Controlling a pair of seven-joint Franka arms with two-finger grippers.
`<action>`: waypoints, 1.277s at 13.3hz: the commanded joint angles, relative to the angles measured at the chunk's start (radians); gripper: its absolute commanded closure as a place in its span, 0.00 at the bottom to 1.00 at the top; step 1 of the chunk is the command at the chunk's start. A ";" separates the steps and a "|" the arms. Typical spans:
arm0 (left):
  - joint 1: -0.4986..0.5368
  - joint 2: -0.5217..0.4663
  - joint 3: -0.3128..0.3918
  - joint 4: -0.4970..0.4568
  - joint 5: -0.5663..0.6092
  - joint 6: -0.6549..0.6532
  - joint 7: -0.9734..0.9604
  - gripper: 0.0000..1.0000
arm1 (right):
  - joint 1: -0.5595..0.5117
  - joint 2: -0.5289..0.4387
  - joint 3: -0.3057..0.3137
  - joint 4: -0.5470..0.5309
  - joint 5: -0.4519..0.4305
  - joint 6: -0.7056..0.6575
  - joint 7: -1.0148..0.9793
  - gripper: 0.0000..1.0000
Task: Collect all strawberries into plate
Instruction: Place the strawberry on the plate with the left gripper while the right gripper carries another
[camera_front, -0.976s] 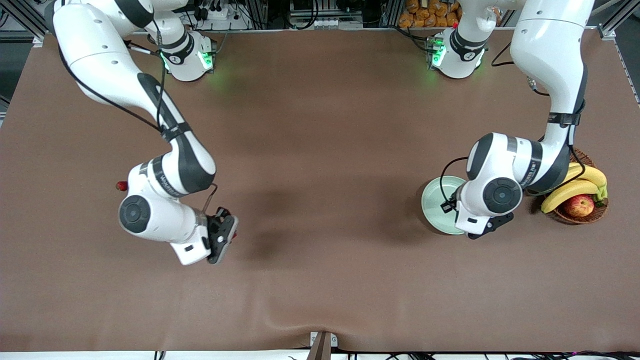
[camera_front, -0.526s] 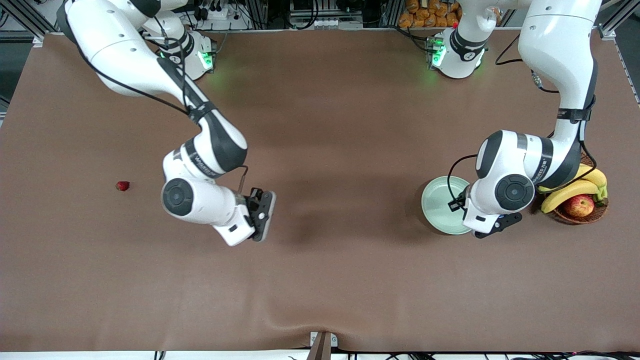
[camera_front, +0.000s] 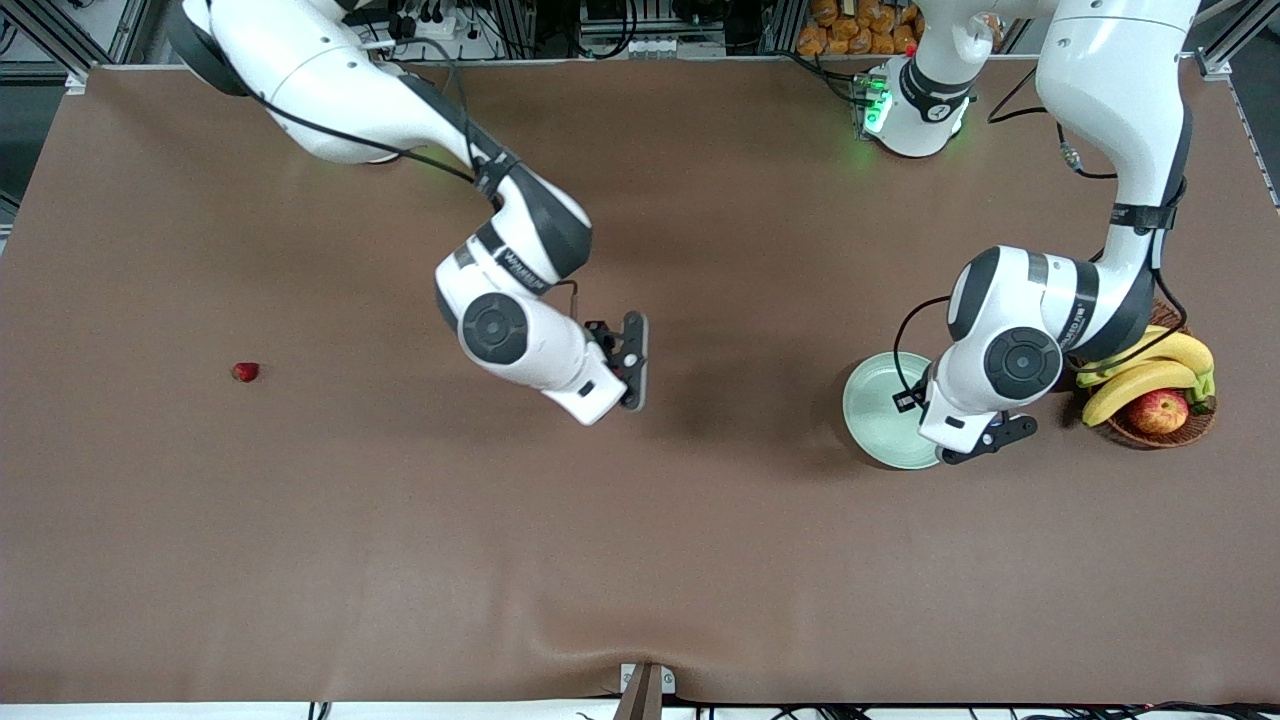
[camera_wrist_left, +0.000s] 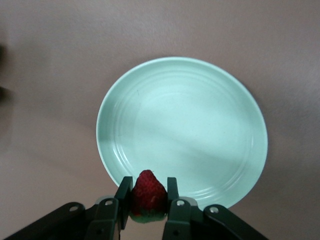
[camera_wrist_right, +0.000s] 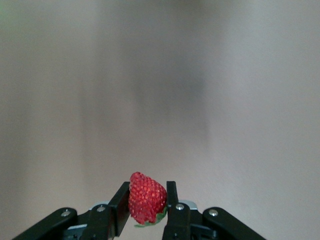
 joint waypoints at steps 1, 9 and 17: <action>0.031 -0.047 -0.006 -0.131 0.023 0.133 0.023 1.00 | 0.050 -0.029 -0.008 -0.032 -0.014 0.003 0.007 1.00; 0.036 0.002 -0.007 -0.211 0.018 0.354 0.022 0.91 | 0.099 -0.084 0.018 -0.113 -0.053 0.021 0.042 1.00; 0.044 -0.064 -0.016 -0.188 0.011 0.354 0.008 0.00 | 0.110 -0.078 0.014 -0.155 -0.060 0.137 0.160 1.00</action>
